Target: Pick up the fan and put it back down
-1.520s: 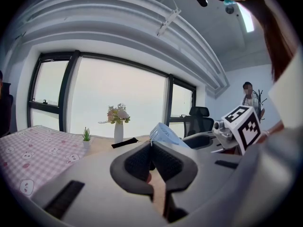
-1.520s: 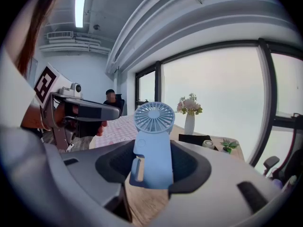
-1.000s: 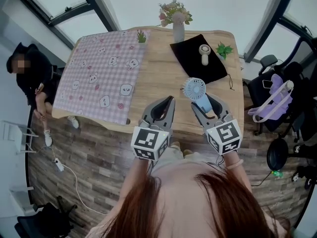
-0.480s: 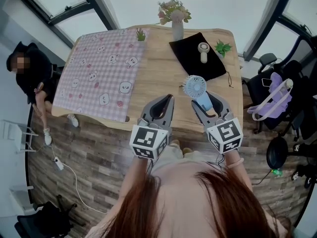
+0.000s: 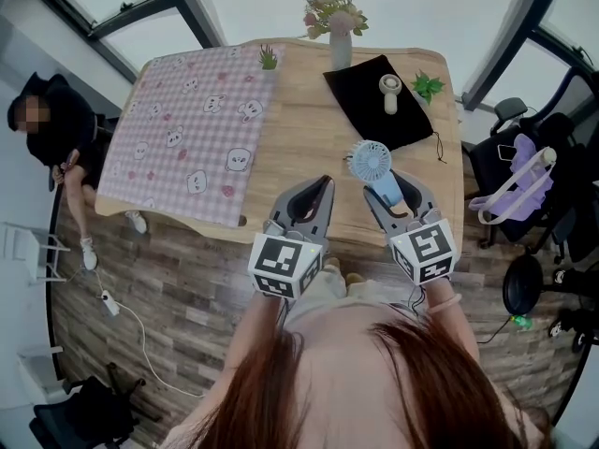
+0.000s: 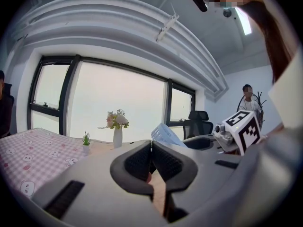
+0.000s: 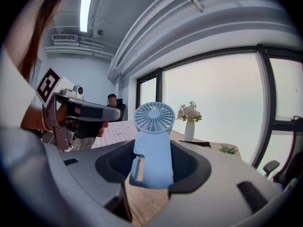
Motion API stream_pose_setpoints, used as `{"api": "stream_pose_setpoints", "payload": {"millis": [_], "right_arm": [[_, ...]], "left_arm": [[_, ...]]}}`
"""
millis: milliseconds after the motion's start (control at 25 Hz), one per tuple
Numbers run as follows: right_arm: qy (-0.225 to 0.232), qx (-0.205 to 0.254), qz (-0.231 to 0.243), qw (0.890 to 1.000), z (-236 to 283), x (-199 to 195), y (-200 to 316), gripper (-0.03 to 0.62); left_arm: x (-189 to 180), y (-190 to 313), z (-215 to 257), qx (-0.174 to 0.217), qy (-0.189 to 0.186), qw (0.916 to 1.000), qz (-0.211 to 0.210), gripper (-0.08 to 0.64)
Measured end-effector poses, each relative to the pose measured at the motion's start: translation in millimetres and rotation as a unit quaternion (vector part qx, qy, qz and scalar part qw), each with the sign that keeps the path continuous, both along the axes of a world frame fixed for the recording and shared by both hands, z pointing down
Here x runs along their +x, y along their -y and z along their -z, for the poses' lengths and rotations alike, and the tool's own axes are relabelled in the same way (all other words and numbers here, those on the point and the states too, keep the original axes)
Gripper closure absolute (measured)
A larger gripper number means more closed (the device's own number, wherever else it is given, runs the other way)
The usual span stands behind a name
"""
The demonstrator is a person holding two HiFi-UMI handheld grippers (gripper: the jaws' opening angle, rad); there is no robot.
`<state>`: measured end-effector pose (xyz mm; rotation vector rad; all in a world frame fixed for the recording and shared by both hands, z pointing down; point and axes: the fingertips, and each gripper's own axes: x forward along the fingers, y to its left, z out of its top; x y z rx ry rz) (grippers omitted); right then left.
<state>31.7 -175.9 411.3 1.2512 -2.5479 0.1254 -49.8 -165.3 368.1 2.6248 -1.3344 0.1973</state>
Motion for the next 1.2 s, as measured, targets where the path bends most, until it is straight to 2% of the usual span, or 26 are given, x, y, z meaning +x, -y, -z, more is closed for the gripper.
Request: {"api": "stream_pose_setpoints", "payload": {"millis": [720,1200], "right_arm": [[-0.056,-0.053,0.005,0.997,-76.1,-10.9,35.4,0.379],[-0.094,-0.104,0.016,0.99,-134.5,-8.1,55.0,0.379]], "left_arm": [[-8.7,27.7,-21.8,-0.024,-0.001,0.9997,-0.011,0.546],[-4.6,51.3,-35.5,-0.04,0.0,0.9991,-0.016,0.546]]}}
